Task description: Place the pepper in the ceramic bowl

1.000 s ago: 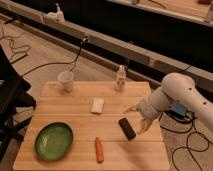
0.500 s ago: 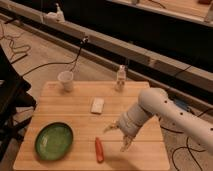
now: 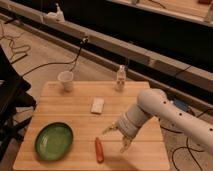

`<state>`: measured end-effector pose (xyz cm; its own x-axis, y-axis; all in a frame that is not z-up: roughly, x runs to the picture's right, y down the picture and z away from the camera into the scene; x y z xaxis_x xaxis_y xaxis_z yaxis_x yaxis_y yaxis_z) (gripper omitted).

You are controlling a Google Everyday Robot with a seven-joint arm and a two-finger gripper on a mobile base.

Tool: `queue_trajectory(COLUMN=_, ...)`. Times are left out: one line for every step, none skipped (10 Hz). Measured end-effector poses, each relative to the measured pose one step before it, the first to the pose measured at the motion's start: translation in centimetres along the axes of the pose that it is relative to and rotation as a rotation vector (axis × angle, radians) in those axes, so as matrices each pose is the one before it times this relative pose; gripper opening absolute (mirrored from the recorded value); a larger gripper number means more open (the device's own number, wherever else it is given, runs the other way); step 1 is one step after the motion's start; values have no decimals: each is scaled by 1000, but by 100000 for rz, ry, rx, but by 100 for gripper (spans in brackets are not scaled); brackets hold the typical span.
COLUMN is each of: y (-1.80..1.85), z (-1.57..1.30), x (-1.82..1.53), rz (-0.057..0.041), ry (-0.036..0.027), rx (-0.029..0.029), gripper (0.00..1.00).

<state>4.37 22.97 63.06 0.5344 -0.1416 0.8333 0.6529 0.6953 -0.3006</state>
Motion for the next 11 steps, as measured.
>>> queue_trajectory(y=-497, z=1427, x=-12, rz=-3818, ry=-151, rx=-4282, gripper=66)
queue_trajectory(y=-606, z=1009, x=221, rz=-2566, ry=597, rx=-3283, gripper=66)
queue_trajectory(y=-778, z=787, x=358, rz=-1807, ry=1045, rx=-2112, gripper=66)
queue_trajectory(y=-754, z=463, x=66, rz=-1770, ry=793, rx=-1091, gripper=66)
queue_trajectory(y=-1281, z=916, x=-40, rz=-3294, ry=749, rx=-1049, gripper=66)
queue_trajectory(y=-725, z=655, x=14, rz=-1983, ry=590, rx=-228, gripper=66)
queue_trajectory(y=-719, z=920, x=-118, rz=-2308, ry=105, rx=-444, gripper=66)
queue_trajectory(y=-569, z=1065, x=-191, rz=-2506, ry=-37, rx=-1253, gripper=66)
queue_trajectory(y=-261, z=1149, x=-215, rz=-2171, ry=-270, rx=-2350, gripper=66)
queue_trajectory(y=-140, z=1180, x=-204, rz=-1386, ry=-369, rx=-2643, gripper=66)
queue_trajectory(y=191, z=1223, x=-75, rz=-597, ry=-592, rx=-3291, gripper=66)
